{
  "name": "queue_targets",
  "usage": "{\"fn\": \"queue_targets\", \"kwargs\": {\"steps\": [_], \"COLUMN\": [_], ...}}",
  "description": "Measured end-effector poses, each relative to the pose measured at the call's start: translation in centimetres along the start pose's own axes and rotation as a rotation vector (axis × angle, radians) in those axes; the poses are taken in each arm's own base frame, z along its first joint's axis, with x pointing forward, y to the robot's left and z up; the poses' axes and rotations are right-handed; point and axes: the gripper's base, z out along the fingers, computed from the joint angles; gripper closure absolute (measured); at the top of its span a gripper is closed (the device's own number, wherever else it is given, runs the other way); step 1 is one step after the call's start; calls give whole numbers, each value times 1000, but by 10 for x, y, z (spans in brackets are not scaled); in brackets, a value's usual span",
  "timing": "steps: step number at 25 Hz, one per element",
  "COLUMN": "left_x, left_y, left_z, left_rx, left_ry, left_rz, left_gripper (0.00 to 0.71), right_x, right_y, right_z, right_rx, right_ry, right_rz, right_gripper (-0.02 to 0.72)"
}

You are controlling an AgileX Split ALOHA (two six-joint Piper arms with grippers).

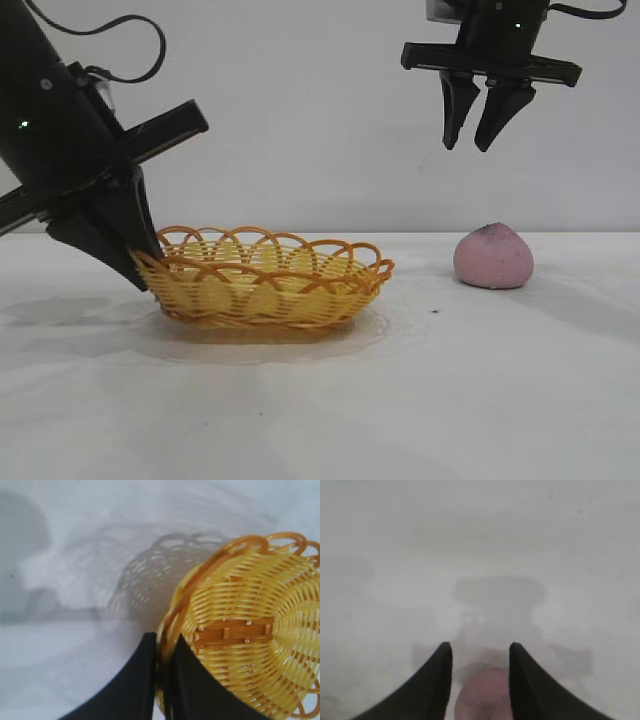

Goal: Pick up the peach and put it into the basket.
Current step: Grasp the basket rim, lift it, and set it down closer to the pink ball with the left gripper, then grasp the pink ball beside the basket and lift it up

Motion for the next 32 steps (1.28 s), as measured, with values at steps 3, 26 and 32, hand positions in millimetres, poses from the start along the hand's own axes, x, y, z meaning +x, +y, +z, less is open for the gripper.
{"fn": "queue_targets", "kwargs": {"steps": [3, 26, 32], "left_x": [-4, -68, 5], "left_y": [-6, 52, 35], "left_z": [-12, -155, -233], "left_rx": [15, -413, -397], "left_ry": [-39, -268, -363], "left_rz": [29, 369, 397], "left_gripper": [256, 230, 230], "right_x": [0, 3, 6], "right_y": [0, 1, 4], "right_z": [0, 0, 0], "right_rx": [0, -13, -14], "right_ry": [0, 35, 67], "right_rz": [-1, 11, -33], "right_gripper": [436, 436, 436]}}
